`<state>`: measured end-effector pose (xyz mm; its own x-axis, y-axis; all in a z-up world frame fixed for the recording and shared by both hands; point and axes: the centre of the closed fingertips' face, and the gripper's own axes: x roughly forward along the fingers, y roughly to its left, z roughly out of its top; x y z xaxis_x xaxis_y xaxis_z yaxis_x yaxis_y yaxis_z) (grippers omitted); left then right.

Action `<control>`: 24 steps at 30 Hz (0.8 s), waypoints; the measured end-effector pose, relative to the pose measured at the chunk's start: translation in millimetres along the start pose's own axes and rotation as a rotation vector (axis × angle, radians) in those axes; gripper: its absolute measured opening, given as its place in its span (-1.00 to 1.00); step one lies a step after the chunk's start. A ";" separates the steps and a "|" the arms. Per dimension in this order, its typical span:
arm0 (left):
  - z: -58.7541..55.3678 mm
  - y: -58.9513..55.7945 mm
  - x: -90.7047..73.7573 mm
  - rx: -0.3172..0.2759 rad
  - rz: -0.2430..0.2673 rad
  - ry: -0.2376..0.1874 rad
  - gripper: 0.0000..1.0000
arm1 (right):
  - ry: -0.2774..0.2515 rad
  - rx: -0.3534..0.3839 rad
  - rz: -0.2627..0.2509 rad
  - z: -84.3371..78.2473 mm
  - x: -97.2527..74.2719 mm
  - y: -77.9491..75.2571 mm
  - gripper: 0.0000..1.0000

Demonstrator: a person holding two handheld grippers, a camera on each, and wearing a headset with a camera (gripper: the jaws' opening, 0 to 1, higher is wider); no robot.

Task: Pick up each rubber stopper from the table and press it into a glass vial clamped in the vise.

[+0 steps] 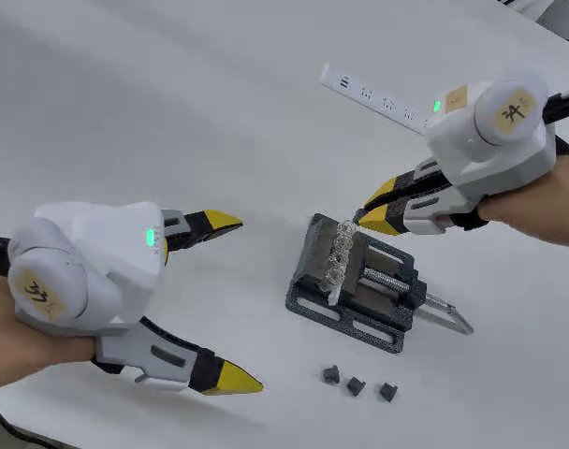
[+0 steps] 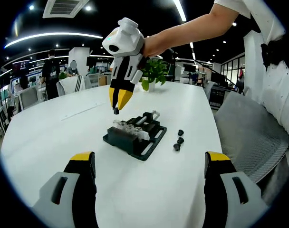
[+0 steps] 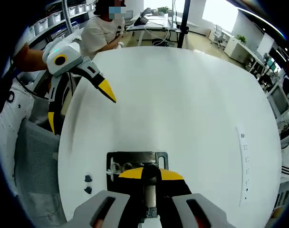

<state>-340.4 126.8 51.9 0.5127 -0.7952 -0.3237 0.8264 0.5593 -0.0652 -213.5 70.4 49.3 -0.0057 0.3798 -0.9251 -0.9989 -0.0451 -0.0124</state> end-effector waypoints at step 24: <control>-0.3 0.0 3.7 -0.009 -0.010 0.003 0.89 | 0.003 0.016 0.018 -5.6 14.7 -0.4 -0.90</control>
<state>-338.6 123.9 50.4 0.5041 -0.7998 -0.3259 0.8292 0.5537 -0.0764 -212.9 70.8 33.5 -0.0240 0.3759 -0.9263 -0.9992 -0.0376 0.0107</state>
